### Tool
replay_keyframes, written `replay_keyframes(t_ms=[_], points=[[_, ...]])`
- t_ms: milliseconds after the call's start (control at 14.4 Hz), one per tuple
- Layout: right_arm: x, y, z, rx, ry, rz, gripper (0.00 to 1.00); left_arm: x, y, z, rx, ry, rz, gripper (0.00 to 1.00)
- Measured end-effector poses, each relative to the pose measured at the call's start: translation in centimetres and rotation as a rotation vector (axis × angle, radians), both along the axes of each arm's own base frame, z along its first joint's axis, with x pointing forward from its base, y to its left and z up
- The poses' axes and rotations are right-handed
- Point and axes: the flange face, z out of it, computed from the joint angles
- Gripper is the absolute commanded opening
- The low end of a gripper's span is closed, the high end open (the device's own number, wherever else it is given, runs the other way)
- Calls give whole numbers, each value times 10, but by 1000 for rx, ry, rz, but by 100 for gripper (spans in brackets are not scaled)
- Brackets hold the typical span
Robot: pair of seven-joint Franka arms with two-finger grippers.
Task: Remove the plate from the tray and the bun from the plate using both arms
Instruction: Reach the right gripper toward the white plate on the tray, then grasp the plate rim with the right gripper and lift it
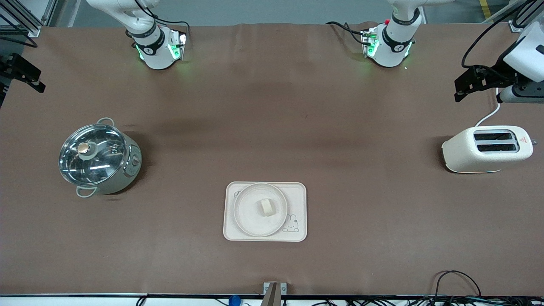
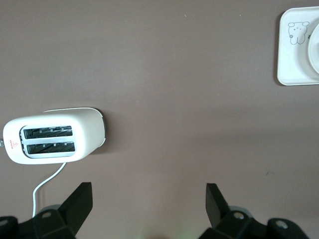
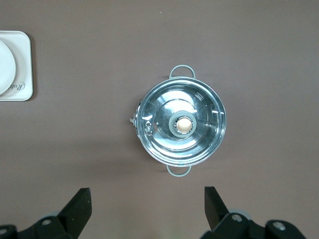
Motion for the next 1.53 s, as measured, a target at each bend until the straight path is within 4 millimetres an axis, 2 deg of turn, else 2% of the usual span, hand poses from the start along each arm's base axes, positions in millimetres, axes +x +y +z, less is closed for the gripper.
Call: replay_keyframes(t_ms=[486, 694, 833, 903, 1181, 1319, 1528], points=[[2, 2, -3, 10, 4, 3, 100, 1, 3, 5, -2, -12, 5, 100], [19, 27, -27, 81, 34, 39, 100, 3, 5, 3, -2, -7, 10, 100], [47, 58, -64, 118, 48, 75, 100, 4, 5, 2, -3, -7, 10, 100], [65, 79, -89, 140, 55, 86, 100, 4, 5, 2, -3, -7, 10, 100], [126, 171, -213, 228, 64, 100, 100, 5, 6, 2, -3, -6, 10, 100], [142, 218, -273, 306, 65, 90, 100, 6, 6, 0, -3, -2, 10, 100], [150, 288, -352, 422, 79, 43, 100, 9, 6, -5, -4, 6, 10, 100]])
